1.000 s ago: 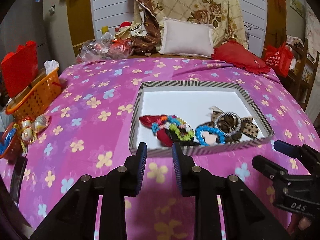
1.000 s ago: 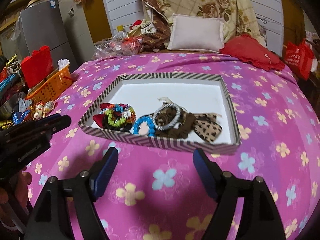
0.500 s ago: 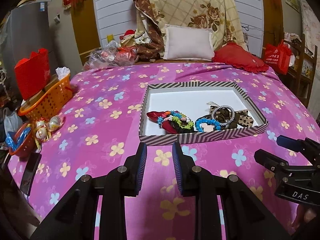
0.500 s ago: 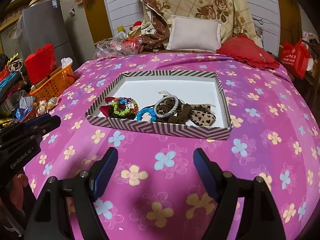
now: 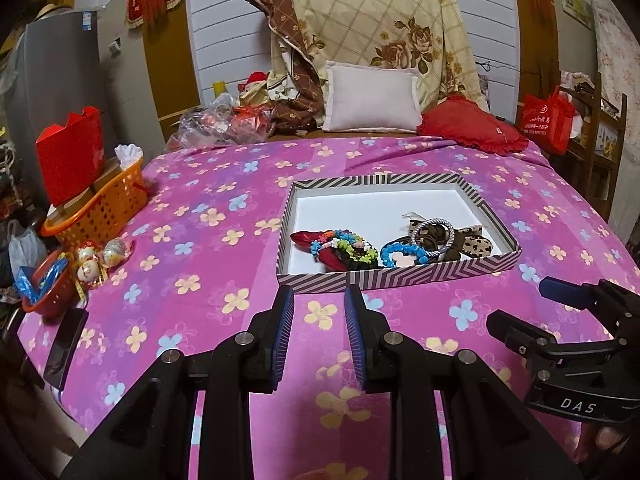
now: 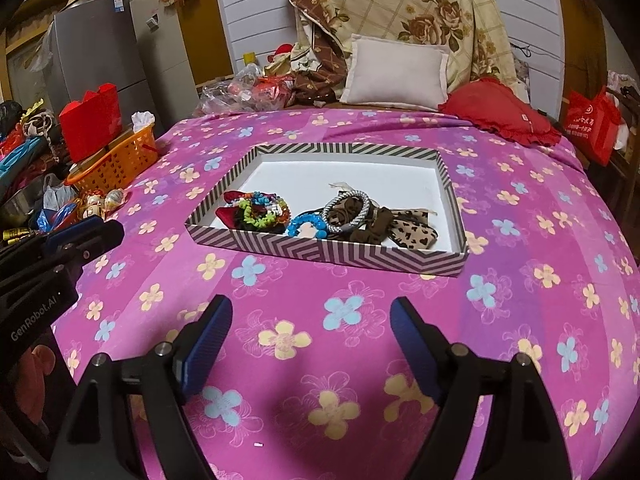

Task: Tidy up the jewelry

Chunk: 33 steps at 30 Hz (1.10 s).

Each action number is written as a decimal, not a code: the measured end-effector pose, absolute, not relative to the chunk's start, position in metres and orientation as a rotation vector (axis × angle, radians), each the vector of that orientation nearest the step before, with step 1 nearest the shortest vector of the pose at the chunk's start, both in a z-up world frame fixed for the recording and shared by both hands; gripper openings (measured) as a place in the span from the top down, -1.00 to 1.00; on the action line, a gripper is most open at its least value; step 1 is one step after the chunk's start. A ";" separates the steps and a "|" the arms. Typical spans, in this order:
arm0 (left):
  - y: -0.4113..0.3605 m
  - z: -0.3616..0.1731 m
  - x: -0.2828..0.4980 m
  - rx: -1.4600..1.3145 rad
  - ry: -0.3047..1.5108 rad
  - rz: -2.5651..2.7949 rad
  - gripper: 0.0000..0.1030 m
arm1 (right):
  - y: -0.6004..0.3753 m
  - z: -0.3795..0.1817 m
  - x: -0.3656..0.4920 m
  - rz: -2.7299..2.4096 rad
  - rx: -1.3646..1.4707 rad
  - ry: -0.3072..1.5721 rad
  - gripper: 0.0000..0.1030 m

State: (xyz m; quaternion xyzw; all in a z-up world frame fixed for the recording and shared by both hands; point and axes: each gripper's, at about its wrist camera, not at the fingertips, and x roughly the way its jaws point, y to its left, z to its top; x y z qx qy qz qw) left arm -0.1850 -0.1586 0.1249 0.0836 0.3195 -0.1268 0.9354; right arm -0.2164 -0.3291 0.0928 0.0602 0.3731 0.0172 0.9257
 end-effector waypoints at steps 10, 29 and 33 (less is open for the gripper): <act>-0.159 0.124 -0.187 0.169 0.660 -0.256 0.63 | -0.329 0.091 -0.218 0.032 0.128 0.773 -0.64; -0.157 0.119 -0.184 0.170 0.671 -0.253 0.63 | -0.328 0.085 -0.215 0.035 0.125 0.786 -0.65; -0.160 0.115 -0.184 0.171 0.680 -0.259 0.63 | -0.329 0.084 -0.215 0.035 0.127 0.788 -0.65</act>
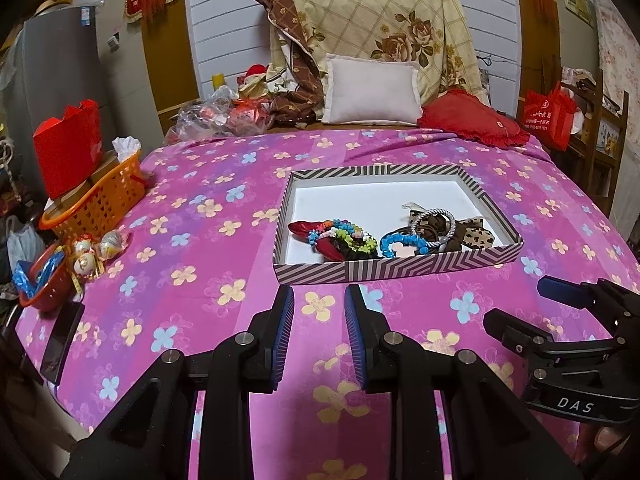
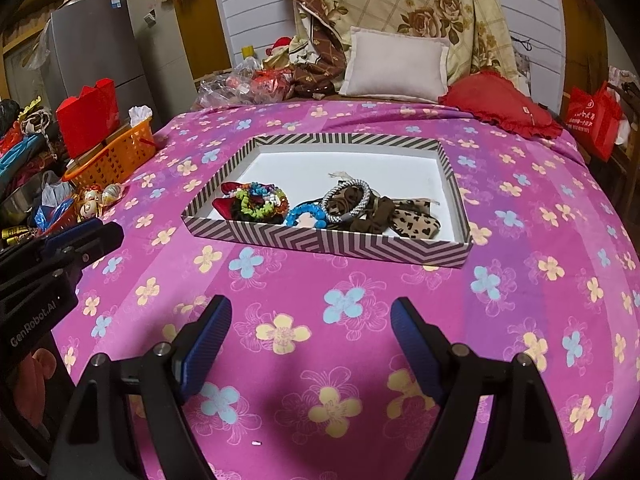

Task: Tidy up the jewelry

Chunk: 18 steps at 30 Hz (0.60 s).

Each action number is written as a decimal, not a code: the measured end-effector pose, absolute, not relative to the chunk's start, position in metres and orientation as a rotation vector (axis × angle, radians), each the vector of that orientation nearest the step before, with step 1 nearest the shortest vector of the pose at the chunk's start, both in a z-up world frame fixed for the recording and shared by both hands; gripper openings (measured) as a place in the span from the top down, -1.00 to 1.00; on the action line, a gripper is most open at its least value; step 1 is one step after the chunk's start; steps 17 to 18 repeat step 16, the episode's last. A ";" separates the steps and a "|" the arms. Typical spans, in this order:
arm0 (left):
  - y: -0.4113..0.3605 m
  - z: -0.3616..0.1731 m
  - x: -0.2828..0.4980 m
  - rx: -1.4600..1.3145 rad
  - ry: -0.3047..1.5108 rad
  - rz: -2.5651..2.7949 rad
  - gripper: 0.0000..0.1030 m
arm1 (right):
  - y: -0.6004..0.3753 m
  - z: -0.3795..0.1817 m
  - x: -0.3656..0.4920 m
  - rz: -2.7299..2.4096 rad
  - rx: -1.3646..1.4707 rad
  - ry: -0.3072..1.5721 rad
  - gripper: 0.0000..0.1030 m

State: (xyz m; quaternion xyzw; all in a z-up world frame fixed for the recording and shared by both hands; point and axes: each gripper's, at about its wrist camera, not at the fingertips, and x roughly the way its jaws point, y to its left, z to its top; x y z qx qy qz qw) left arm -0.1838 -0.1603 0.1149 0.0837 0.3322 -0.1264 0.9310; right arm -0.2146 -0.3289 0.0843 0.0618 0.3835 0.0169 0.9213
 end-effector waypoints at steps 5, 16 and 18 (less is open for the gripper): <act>-0.162 0.111 -0.182 0.169 0.689 -0.262 0.63 | -0.330 0.081 -0.213 0.034 0.130 0.793 -0.65; -0.156 0.109 -0.179 0.152 0.692 -0.264 0.63 | -0.331 0.079 -0.213 0.033 0.134 0.799 -0.65; -0.156 0.109 -0.179 0.152 0.692 -0.264 0.63 | -0.331 0.079 -0.213 0.033 0.134 0.799 -0.65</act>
